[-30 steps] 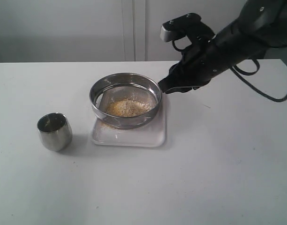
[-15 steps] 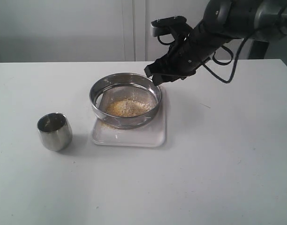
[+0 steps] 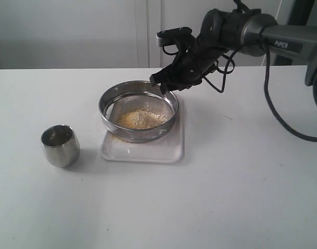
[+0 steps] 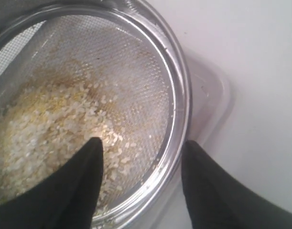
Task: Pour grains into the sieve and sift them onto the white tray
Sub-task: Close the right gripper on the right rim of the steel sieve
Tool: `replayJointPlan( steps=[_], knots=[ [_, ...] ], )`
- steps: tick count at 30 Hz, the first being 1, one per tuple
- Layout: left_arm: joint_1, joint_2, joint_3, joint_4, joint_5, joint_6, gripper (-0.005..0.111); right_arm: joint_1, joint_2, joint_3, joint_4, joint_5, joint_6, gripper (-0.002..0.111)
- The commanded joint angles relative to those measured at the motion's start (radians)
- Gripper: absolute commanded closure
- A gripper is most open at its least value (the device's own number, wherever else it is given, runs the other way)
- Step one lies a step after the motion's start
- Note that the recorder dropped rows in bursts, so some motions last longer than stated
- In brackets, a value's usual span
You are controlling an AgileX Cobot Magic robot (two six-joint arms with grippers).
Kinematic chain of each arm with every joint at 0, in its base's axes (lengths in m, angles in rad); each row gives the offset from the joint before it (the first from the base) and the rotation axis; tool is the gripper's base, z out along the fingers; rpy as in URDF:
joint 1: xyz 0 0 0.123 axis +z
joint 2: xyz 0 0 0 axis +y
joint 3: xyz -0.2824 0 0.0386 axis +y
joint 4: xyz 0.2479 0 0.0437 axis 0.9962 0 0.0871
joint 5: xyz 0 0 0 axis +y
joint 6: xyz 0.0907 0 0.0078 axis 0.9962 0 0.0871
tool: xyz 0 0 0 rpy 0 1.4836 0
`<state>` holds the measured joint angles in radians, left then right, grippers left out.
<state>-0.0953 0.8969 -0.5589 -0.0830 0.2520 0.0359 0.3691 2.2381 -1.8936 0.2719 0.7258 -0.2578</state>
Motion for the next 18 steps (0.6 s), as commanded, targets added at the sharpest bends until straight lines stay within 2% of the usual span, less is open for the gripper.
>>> replayJointPlan(
  steps=[1, 7, 18],
  knots=[
    [-0.008, -0.008, 0.008, -0.003, 0.002, -0.001, 0.107, 0.001, 0.041, -0.030, -0.022, -0.052, 0.018, 0.060],
    [-0.008, -0.008, 0.008, -0.003, 0.002, -0.001, 0.107, 0.001, 0.065, -0.030, -0.040, -0.127, 0.025, 0.060],
    [-0.008, -0.008, 0.008, -0.003, 0.002, -0.001, 0.107, 0.001, 0.116, -0.030, -0.078, -0.151, 0.044, 0.061]
  ],
)
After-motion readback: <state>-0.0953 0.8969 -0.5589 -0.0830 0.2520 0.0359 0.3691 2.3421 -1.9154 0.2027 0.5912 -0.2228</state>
